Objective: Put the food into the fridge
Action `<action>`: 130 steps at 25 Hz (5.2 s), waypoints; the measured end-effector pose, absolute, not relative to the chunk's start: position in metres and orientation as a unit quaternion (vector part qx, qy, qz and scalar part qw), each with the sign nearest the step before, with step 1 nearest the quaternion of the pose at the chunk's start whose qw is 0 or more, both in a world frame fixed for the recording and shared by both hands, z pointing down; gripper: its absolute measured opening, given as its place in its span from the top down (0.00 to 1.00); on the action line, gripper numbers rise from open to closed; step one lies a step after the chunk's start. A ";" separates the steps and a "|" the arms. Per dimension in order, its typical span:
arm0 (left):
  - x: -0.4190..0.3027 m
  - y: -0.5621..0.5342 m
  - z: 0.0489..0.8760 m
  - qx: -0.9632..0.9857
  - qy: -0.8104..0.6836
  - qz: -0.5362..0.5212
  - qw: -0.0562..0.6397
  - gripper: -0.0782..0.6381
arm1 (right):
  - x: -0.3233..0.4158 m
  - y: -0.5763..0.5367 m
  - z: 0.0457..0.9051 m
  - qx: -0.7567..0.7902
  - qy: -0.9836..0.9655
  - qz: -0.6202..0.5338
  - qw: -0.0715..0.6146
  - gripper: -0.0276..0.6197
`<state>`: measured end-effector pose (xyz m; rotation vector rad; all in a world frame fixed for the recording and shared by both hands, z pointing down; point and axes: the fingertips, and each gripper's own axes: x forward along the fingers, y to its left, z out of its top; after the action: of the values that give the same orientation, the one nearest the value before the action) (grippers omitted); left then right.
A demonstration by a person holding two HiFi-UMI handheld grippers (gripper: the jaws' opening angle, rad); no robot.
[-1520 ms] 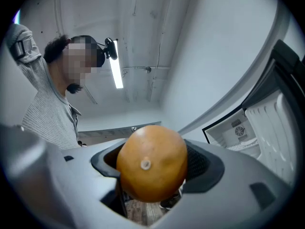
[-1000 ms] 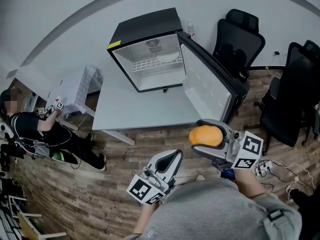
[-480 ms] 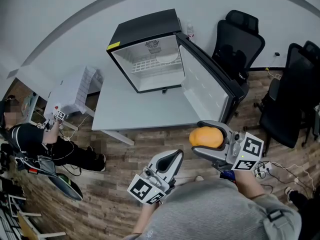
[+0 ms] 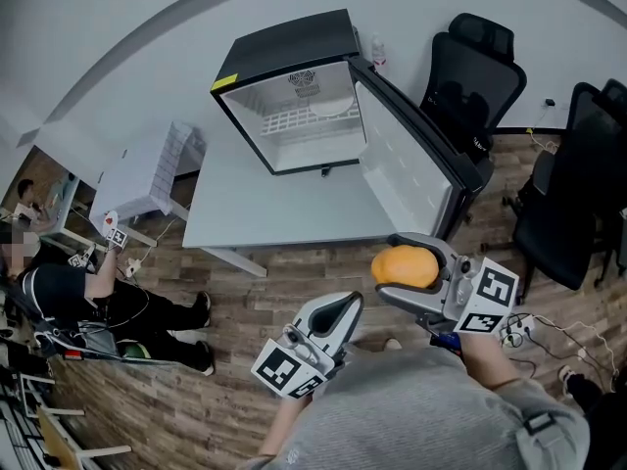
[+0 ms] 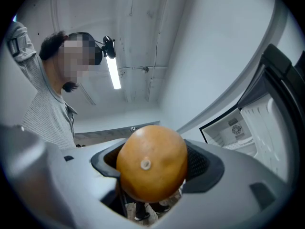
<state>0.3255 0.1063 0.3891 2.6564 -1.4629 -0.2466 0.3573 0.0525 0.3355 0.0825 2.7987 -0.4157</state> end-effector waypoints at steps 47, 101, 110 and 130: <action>0.004 -0.074 0.387 0.947 -0.308 -0.083 0.039 0.87 | 0.055 -0.097 0.318 -0.182 0.970 -0.070 0.142 0.44; -0.042 -0.129 0.404 0.934 -0.333 -0.112 0.068 0.87 | 0.004 -0.396 0.435 -0.311 0.946 -0.042 -0.082 0.44; -0.047 -0.133 0.408 0.929 -0.346 -0.113 0.073 0.87 | 0.005 -0.424 0.461 -0.327 0.936 -0.041 -0.120 0.44; -0.046 -0.132 0.428 0.924 -0.362 -0.085 0.089 0.87 | 0.026 -0.488 0.512 -0.395 0.880 0.016 -0.262 0.44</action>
<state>-0.0461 -0.1318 0.4279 2.7493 -1.0762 -0.2525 0.0256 -0.4876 0.5119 -1.5023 3.3505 0.0598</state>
